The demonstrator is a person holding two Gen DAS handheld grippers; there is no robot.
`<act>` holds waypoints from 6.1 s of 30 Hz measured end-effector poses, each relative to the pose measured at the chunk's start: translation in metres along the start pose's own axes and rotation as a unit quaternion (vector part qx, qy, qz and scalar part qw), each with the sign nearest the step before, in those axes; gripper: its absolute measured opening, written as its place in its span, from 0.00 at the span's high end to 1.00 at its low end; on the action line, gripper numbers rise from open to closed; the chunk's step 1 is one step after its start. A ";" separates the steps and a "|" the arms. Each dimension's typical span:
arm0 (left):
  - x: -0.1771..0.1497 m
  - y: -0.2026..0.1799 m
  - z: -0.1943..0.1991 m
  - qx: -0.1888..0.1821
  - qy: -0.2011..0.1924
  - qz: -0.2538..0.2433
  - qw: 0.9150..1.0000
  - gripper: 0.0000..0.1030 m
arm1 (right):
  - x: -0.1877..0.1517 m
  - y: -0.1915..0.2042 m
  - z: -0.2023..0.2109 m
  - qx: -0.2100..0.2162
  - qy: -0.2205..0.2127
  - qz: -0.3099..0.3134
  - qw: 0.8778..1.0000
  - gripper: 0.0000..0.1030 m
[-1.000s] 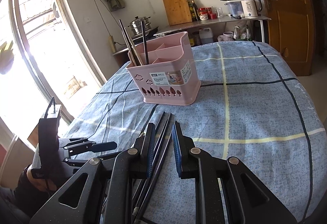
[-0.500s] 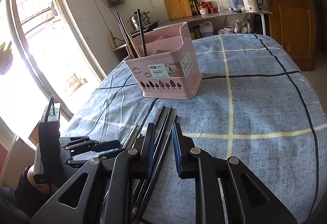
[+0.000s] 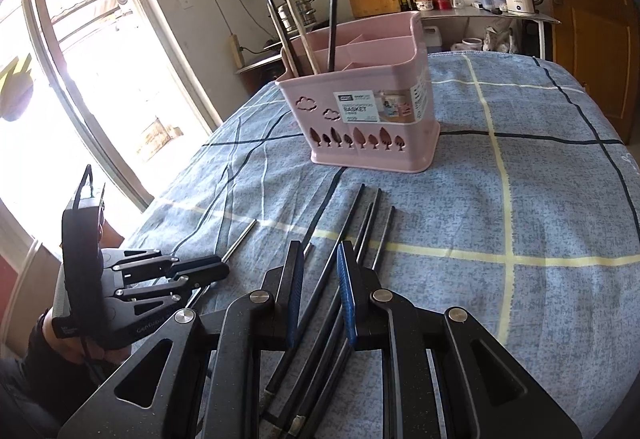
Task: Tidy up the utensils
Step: 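Move both grippers back down to the chopsticks lying on the cloth, then close the left gripper on a metal chopstick while the right gripper grasps another, then lift the metal chopstick with the left gripper into the basket while the right gripper lowers its own, then open the left gripper inside the basket while the right gripper releases its chopstick, then move both grippers back to the remaining black chopsticks on the cloth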
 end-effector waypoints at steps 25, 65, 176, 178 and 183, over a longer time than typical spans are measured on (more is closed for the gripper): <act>0.021 0.035 -0.022 -0.002 0.015 0.011 1.000 0.78 | -0.023 0.017 -0.077 -0.079 0.090 0.020 0.993 0.83; 0.104 0.041 0.128 -0.002 -0.165 0.019 0.986 0.96 | 0.072 0.082 0.041 -0.019 -0.079 0.055 0.995 0.96; 0.088 0.015 0.124 -0.059 -0.204 0.069 0.975 0.68 | 0.071 0.016 0.101 -0.016 -0.124 0.029 0.992 0.85; 0.082 0.011 0.123 -0.063 -0.202 0.071 0.975 0.67 | 0.062 0.013 0.101 -0.015 -0.120 0.025 0.992 0.85; 0.071 0.002 0.111 -0.071 -0.188 0.076 0.977 0.67 | 0.048 0.004 0.095 -0.018 -0.107 0.015 0.994 0.85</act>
Point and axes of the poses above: each gripper's, at about its wrist camera, not at the fingertips, and z roughly against the way its jaws point, y to its left, x to its top, the point moved 10 cm from there along -z, roughly the way its jaws point, and after that the axes turned 11 degrees about -z, right-handed, at the moved point
